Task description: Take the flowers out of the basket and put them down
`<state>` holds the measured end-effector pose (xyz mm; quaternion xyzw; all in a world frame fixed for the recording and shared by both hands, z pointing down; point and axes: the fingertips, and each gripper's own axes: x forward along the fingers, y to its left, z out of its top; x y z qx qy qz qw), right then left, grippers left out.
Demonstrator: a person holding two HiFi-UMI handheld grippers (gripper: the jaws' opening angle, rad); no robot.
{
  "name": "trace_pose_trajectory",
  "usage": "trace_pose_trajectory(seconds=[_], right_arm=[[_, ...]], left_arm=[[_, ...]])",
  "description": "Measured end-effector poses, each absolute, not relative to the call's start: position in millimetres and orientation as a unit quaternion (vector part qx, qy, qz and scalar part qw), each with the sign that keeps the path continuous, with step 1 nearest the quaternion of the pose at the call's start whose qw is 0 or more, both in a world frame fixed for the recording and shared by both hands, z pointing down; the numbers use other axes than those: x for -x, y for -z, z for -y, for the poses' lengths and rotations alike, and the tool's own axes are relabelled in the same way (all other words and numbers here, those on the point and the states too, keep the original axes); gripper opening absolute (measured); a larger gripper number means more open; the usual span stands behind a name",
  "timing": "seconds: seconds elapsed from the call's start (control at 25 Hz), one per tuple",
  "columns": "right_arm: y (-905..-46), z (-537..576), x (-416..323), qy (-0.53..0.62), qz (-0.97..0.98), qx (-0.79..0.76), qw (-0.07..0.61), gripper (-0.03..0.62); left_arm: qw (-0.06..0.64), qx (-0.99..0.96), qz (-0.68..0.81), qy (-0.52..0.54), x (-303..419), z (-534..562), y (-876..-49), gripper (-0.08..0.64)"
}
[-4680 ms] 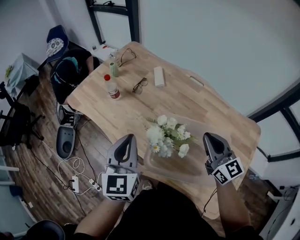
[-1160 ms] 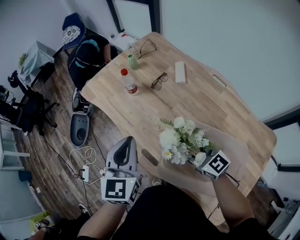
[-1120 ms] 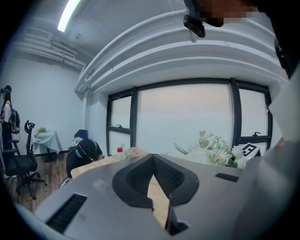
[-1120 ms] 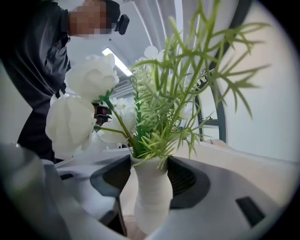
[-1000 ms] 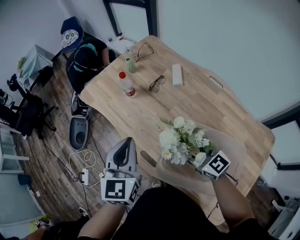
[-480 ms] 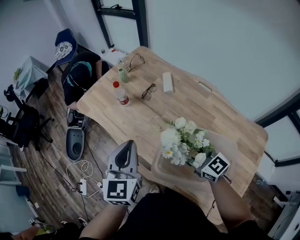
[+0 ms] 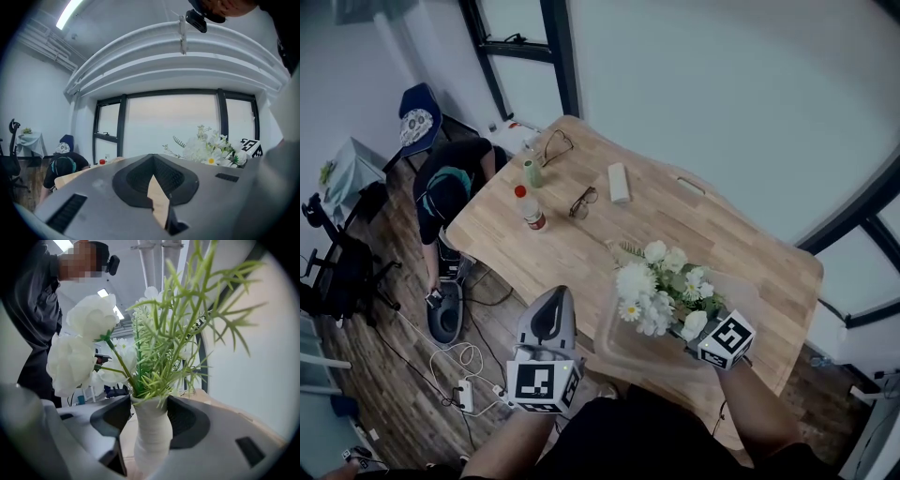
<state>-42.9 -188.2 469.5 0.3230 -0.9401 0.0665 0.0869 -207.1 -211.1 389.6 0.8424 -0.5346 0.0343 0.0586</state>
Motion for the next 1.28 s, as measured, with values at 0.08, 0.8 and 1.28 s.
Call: trace_pose_trajectory(seconds=[0.08, 0.8, 1.28], right_arm=[[-463.9, 186.7, 40.4, -0.063, 0.939, -0.326, 0.083, 0.261], [-421.2, 178.9, -4.7, -0.041, 0.919, -0.387, 0.063, 0.261], [-395.2, 167.5, -39.1, -0.031, 0.903, -0.424, 0.054, 0.261]], left_arm=[[0.056, -0.846, 0.529, -0.033, 202.7, 210.7, -386.7, 0.005], [0.027, -0.879, 0.475, -0.022, 155.8, 212.8, -357.4, 0.004], [0.028, -0.895, 0.446, -0.008, 120.3, 213.0, -349.0, 0.005]])
